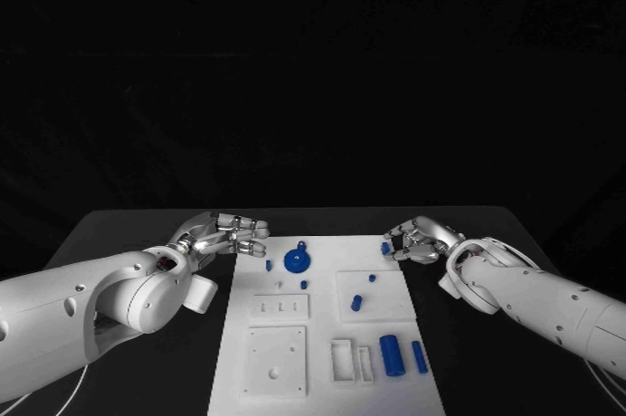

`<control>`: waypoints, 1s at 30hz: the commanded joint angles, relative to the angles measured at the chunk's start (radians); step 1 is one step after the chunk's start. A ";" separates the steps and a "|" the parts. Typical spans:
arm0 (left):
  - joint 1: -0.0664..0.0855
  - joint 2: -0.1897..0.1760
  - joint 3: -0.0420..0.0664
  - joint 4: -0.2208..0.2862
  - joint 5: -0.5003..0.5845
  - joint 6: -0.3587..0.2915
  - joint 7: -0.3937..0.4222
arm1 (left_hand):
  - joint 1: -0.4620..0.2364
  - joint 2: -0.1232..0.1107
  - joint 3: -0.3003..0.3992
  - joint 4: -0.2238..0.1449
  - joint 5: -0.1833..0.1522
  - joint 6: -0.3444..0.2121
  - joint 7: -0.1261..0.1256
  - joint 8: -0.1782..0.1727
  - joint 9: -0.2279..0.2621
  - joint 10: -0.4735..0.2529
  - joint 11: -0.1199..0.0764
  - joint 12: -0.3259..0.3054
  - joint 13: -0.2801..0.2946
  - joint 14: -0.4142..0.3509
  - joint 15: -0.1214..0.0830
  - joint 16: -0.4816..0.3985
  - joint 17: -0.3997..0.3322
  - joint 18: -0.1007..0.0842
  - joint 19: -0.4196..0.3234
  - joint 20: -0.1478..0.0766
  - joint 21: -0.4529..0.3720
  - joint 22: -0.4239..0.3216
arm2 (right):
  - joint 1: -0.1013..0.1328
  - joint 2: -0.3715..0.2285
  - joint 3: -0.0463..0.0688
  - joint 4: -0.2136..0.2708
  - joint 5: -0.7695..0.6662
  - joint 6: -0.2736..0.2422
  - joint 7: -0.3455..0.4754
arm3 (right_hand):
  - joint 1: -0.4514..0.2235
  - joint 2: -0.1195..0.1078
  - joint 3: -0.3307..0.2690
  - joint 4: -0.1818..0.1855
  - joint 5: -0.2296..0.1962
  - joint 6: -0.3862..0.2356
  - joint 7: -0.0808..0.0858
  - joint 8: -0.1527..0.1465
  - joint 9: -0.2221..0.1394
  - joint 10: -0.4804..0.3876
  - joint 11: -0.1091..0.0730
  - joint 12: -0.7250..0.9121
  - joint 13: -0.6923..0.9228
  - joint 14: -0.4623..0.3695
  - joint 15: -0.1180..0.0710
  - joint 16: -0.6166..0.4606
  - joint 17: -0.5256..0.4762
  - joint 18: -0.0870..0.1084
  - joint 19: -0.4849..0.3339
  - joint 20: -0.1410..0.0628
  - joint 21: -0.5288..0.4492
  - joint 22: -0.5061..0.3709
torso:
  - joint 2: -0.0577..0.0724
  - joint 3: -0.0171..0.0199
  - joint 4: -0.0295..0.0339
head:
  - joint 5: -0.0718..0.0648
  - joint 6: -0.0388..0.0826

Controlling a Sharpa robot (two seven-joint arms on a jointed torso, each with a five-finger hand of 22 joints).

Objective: Assemble the parts on the task board

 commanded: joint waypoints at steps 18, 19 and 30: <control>0.000 0.003 0.001 0.000 -0.002 0.014 0.011 | -0.005 -0.001 0.001 -0.005 -0.004 -0.006 -0.002 -0.002 -0.001 -0.007 0.002 -0.006 0.000 0.002 0.001 -0.001 -0.001 0.011 -0.003 0.001 0.007 -0.001 | -0.004 0.019 0.000 -0.017 -0.008 0.047 0.008 | -0.066 0.026 0.200 -0.066 -0.092 0.084 -0.011 -0.002 0.001 0.002 -0.011 0.024 0.015 0.003 -0.011 0.017 0.013 0.001 -0.001 -0.006 0.037 0.092 | -0.001 -0.0015 0.0010 | -0.001 -0.005; 0.000 0.003 0.001 0.000 -0.003 0.014 0.011 | -0.005 -0.001 0.001 -0.005 -0.004 -0.006 -0.002 -0.002 -0.001 -0.007 0.002 -0.006 0.000 0.002 0.001 -0.001 -0.001 0.011 -0.003 0.001 0.007 -0.001 | -0.005 0.019 0.000 -0.017 -0.009 0.047 0.008 | -0.066 0.026 0.200 -0.066 -0.092 0.084 -0.011 -0.002 0.001 0.002 -0.011 0.024 0.015 0.003 -0.011 0.017 0.013 0.001 -0.001 -0.006 0.037 0.092 | -0.002 -0.0014 0.0009 | -0.001 -0.005; 0.000 0.004 0.001 -0.002 -0.003 0.014 0.010 | -0.005 -0.001 0.001 -0.005 -0.004 -0.006 -0.002 -0.002 -0.001 -0.007 0.002 -0.006 0.000 0.002 0.001 -0.001 -0.001 0.011 -0.003 0.001 0.007 -0.001 | -0.005 0.021 0.000 -0.019 -0.017 0.041 0.003 | -0.066 0.031 0.216 -0.064 -0.098 0.108 -0.019 -0.002 0.002 0.008 -0.016 0.031 0.020 0.008 -0.015 0.024 0.020 0.000 0.002 -0.009 0.051 0.094 | -0.003 -0.0008 -0.0010 | 0.000 -0.009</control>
